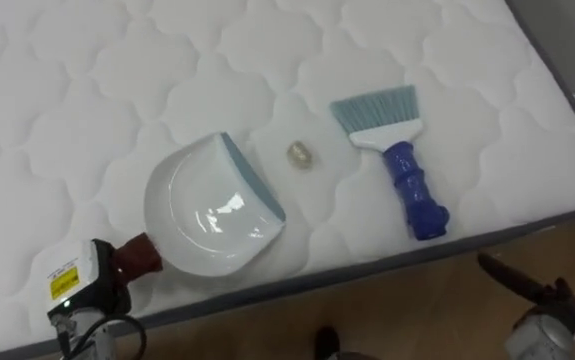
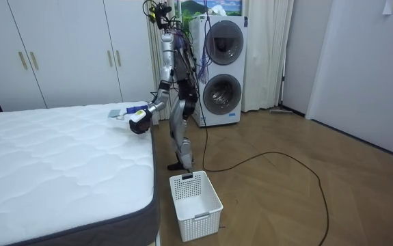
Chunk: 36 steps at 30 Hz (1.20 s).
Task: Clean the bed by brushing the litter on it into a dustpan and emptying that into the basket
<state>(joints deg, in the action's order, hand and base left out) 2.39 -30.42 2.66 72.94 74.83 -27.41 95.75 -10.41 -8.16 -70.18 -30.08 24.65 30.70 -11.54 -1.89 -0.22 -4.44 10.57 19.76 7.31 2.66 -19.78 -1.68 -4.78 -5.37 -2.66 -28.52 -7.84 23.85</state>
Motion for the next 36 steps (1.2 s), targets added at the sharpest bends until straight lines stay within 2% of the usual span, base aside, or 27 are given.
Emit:
perform_trajectory(
  steps=[1,4,9,12,14,16,18,20,26,36],
  targets=[
    [-139,-140,10,0,2,6,-6,75,100,0,-3,-4,-13,0,0,1,-2,-4,9,2,-9,20,3,-11,0,-3,-4,-6,-24,4,11,-11],
    [-394,-755,222,0,9,152,-138,310,100,1,-12,-7,-170,37,0,4,-11,-15,-7,4,-17,36,4,-77,9,-3,6,0,-78,5,2,2],
    [-783,-2192,252,0,9,193,-528,611,100,1,-16,-2,-333,80,65,1,-16,-23,21,4,89,60,5,-216,24,-5,12,-11,-188,-17,32,3],
    [-845,-2630,294,0,-6,311,-851,845,100,-1,-33,-3,-335,135,91,2,-21,-23,37,15,152,72,12,-287,28,-7,19,-21,-248,-17,79,0],
    [-846,-2807,341,0,-3,385,-995,963,100,9,-55,-4,-365,196,132,13,-32,-18,69,15,152,65,13,-296,29,-1,15,-20,-246,-21,57,0],
    [-846,-2859,385,0,10,482,-1162,1053,100,34,-63,-8,-557,278,185,56,-62,-10,111,18,135,52,18,-298,33,5,12,-14,-238,-34,-10,0],
    [-875,-2883,484,0,12,569,-1351,1102,100,52,-35,-3,-786,367,197,133,-135,6,139,26,138,39,27,-327,37,5,12,-18,-250,-65,-9,6],
    [-920,-2899,519,0,12,578,-1445,1108,100,53,3,-2,-850,402,207,130,-154,18,162,30,143,35,27,-394,40,3,14,-22,-302,-89,9,7],
    [-929,-3122,538,0,21,611,-1746,1072,100,57,3,38,-828,536,568,111,-159,12,341,31,218,44,25,-518,49,-19,17,-35,-437,-85,94,1],
    [-884,-3376,534,0,12,688,-1913,837,100,95,-67,64,-796,689,983,128,-176,16,369,34,308,36,25,-594,68,-21,20,-23,-454,-90,84,0]
  ],
)
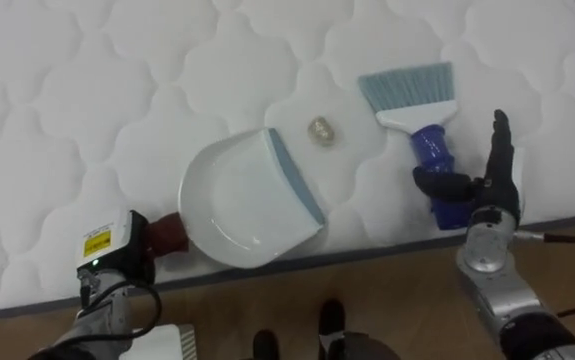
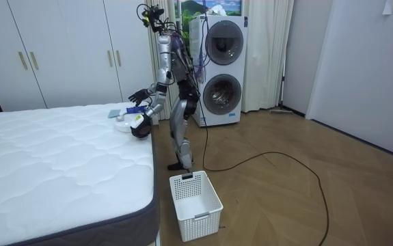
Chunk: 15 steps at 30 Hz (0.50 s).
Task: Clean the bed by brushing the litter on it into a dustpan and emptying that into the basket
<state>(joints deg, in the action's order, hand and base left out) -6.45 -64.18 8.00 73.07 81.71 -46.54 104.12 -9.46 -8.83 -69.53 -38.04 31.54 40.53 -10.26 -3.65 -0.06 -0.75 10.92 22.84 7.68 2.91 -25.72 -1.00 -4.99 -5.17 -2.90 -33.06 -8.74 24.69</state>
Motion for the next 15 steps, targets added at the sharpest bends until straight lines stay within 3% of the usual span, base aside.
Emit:
perform_trajectory(
  steps=[15],
  targets=[
    [537,1,-127,0,8,31,-162,-255,100,2,-63,13,13,92,256,-4,-19,28,96,8,7,-51,-14,-76,22,-33,-5,-32,-14,-161,-6,3]
  ],
)
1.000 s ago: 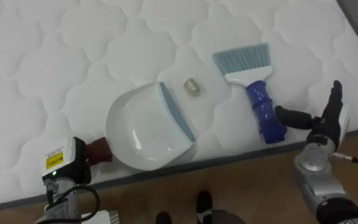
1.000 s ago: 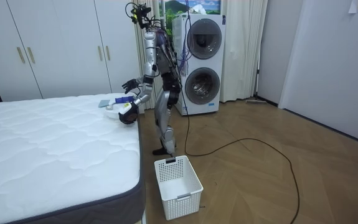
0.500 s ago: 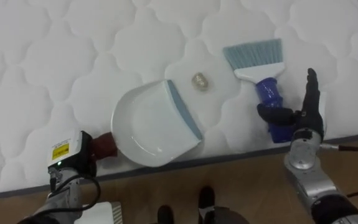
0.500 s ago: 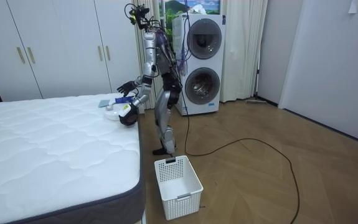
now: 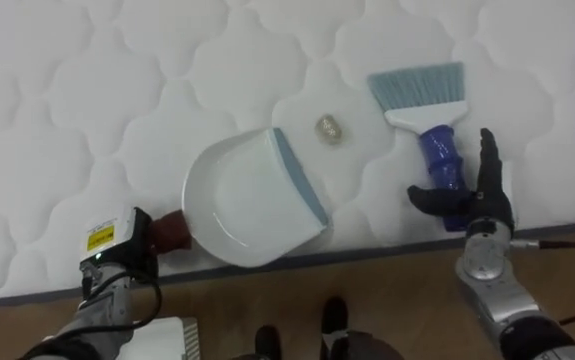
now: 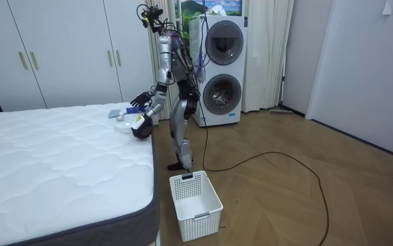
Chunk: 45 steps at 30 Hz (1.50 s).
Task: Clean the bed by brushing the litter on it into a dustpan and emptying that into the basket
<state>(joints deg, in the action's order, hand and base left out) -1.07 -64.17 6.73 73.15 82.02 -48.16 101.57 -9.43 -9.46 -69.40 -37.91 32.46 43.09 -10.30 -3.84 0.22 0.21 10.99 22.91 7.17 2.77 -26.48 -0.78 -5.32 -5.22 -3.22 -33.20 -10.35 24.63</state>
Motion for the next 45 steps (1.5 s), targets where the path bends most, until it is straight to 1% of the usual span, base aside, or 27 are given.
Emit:
perform_trajectory(
  steps=[2,5,7,9,10,14,17,19,20,21,22,23,24,25,27,30,32,35,40,42,45],
  targets=[
    [114,-1,0,0,0,16,-1,-25,100,0,-15,1,-5,4,2,3,0,1,-6,0,3,-14,0,-2,-9,3,-13,-15,0,-22,8,7],
    [451,12,-18,0,40,53,-50,-215,100,0,-18,5,-43,32,8,11,-1,1,-6,0,34,-44,0,-27,-12,1,-21,-32,2,-76,8,8],
    [698,10,-92,0,72,93,-101,-344,100,0,-18,5,-50,63,61,10,-9,1,13,0,46,-40,0,-32,-13,2,-22,-39,3,-84,16,0],
    [902,8,-111,0,186,187,-300,-438,100,1,-19,10,-50,129,109,9,-53,12,37,-1,65,-17,1,-37,-12,8,-35,-51,2,-91,9,2],
    [941,5,-113,0,202,222,-328,-450,100,1,-20,11,-47,141,115,8,-60,14,37,0,74,-16,2,-44,-12,7,-46,-54,2,-96,7,6],
    [1178,-130,-123,0,249,391,-329,-509,100,15,-15,27,-44,238,117,-5,-67,26,91,4,95,-19,5,-176,1,-2,-31,-54,-101,-116,30,5],
    [1254,-164,-193,0,259,454,-337,-498,100,61,-20,27,-48,281,117,2,-69,28,126,6,185,-17,8,-242,-1,-14,-24,-78,-160,-137,135,1],
    [1287,-165,-234,0,261,498,-341,-493,100,70,-60,23,-48,321,117,2,-70,26,145,5,192,-15,9,-266,-3,-13,-24,-83,-186,-137,140,0],
    [1301,-165,-245,0,260,502,-340,-493,100,71,-118,20,-50,335,117,-1,-71,25,152,5,207,-13,9,-279,-3,-13,-23,-84,-191,-137,144,0],
    [1315,-165,-247,9,261,502,-339,-495,100,75,-160,13,-51,335,117,-2,-72,25,153,7,226,-11,11,-284,-2,-11,-25,-87,-192,-137,152,0],
    [1316,-166,-247,55,261,502,-339,-495,100,78,-177,12,-51,335,117,-2,-74,24,153,8,230,-11,13,-285,-2,-8,-26,-88,-192,-137,157,0],
    [1318,-166,-253,100,261,509,-338,-495,100,92,-198,12,-51,337,117,-1,-85,21,153,11,242,-9,18,-285,-3,-4,-33,-92,-193,-137,175,0],
    [1337,-175,-281,100,263,534,-339,-495,100,110,-214,12,-69,343,116,0,-106,18,153,24,262,-9,25,-292,-3,-4,-47,-98,-197,-137,207,0],
    [1346,-182,-312,100,265,557,-338,-495,100,117,-227,13,-85,348,116,0,-112,19,155,32,257,-9,27,-304,-2,-4,-51,-98,-206,-138,217,0],
    [1425,-206,-444,100,308,716,-323,-441,100,134,-265,35,-106,367,115,-1,-112,19,152,56,260,-9,33,-357,0,-5,-53,-97,-259,-139,224,0],
    [1539,-214,-498,100,485,850,-215,-365,100,143,-275,118,-107,365,114,1,-114,15,166,65,267,-12,38,-409,1,1,-30,-93,-305,-139,220,3],
    [1598,-197,-510,100,557,916,-206,-352,100,143,-281,121,-110,357,114,1,-114,15,168,64,278,-20,38,-402,4,1,-30,-89,-291,-139,219,0],
    [1600,-21,-616,100,655,948,-198,-332,100,143,-299,166,-108,353,114,-1,-113,18,186,63,373,-41,35,-432,20,-14,-39,-90,-285,-185,225,0],
    [1712,345,-643,100,647,942,-39,-452,100,150,-299,294,-104,352,113,-3,-113,20,192,69,445,-128,27,-516,22,-16,-69,-91,-299,-252,210,7],
    [1724,530,-704,100,606,935,18,-561,100,150,-300,342,-104,343,114,-4,-111,23,209,69,446,-131,27,-526,21,-14,-69,-90,-302,-253,203,0],
    [1726,561,-724,100,609,935,28,-623,100,153,-309,342,-103,343,114,-6,-108,29,205,69,447,-147,27,-520,15,-10,-67,-92,-293,-254,209,0]
  ],
)
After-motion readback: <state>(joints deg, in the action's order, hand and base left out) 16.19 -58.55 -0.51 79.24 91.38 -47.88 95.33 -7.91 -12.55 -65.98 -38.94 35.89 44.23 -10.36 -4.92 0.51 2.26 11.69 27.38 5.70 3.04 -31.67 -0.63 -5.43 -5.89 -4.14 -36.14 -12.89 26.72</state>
